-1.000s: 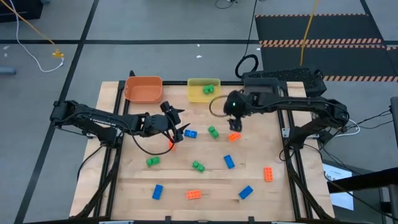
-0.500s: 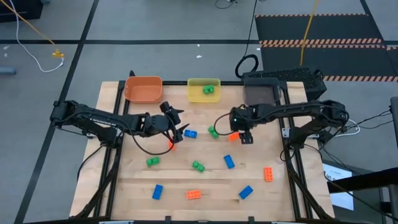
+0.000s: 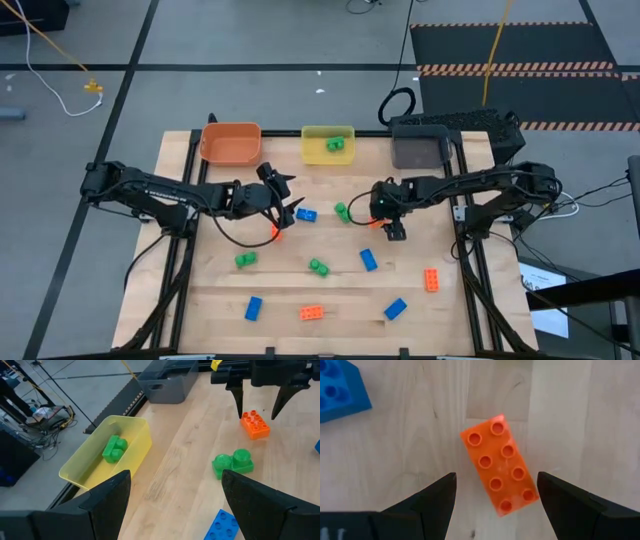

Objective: Sort & place blocks by color
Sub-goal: Put the orange game piece into the black bin, then put the blue game piece into the orange bin

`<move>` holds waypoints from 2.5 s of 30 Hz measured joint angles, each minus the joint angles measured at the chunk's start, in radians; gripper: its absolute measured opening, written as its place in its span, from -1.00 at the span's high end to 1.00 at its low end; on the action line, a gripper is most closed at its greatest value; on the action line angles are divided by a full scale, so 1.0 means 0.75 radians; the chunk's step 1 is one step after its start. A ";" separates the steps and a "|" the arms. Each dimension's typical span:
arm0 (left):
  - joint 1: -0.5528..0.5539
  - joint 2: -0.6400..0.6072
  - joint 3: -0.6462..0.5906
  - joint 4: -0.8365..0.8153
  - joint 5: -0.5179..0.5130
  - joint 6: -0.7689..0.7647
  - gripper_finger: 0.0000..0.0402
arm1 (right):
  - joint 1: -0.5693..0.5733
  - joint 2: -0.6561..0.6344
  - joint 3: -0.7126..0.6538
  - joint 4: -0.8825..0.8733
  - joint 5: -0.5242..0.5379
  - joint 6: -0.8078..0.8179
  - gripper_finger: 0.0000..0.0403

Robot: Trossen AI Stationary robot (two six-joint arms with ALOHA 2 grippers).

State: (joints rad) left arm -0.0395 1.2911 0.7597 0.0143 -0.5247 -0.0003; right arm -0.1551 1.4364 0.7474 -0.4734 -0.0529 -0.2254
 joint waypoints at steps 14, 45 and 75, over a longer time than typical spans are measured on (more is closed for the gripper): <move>0.000 0.000 0.000 -0.004 0.000 -0.005 -0.57 | -0.002 -0.002 -0.090 0.172 0.140 -0.035 0.44; 0.000 0.000 0.000 -0.025 0.000 -0.011 -0.57 | -0.839 -0.404 0.067 -0.071 0.626 -0.038 0.45; 0.033 0.010 0.000 -0.079 0.058 -0.146 -0.57 | -0.791 -0.442 0.067 0.088 -0.007 0.084 -0.33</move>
State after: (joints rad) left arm -0.0148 1.2988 0.7599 -0.0447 -0.4812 -0.1097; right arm -0.7481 1.1051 0.7975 -0.4070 -0.0578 -0.1626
